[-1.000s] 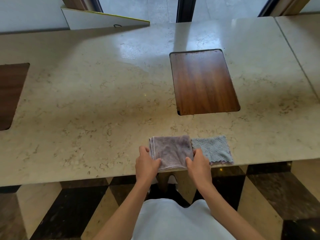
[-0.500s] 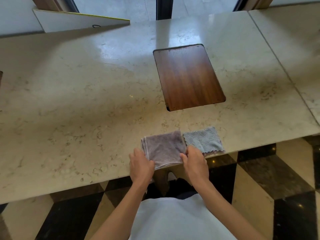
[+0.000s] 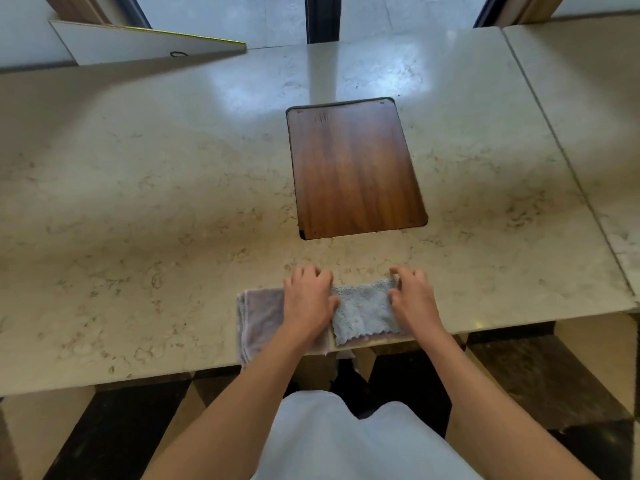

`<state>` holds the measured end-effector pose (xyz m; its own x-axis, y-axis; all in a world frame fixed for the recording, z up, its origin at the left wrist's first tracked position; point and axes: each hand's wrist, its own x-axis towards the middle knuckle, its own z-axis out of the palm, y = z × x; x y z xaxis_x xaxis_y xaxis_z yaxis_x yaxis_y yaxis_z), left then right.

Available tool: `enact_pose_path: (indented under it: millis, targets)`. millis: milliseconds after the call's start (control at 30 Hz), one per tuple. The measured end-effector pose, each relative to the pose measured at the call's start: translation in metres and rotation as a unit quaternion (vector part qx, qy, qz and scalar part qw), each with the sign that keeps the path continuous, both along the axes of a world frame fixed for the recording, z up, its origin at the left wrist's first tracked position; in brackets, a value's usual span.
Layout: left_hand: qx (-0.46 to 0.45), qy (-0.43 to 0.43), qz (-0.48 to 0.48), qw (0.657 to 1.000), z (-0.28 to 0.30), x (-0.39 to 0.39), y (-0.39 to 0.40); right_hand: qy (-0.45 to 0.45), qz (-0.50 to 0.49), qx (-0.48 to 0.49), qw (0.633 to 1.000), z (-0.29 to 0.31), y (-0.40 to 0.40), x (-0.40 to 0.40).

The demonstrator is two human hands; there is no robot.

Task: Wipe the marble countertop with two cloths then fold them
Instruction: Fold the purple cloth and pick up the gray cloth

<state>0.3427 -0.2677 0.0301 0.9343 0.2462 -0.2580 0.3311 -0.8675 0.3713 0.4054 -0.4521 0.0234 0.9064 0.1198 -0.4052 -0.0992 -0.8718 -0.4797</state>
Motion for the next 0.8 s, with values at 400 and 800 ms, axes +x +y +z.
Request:
enact_pose_path:
  millis: [400,800]
  targets:
    - [-0.336,-0.029,0.199,0.92,0.023,0.013,0.005,0.04,-0.096,0.192,0.976,0.023,-0.005,0.015]
    - [-0.366,-0.178,0.399,0.821,0.04,-0.041,0.092,0.068,-0.034,0.323,0.943,0.043,0.116,-0.002]
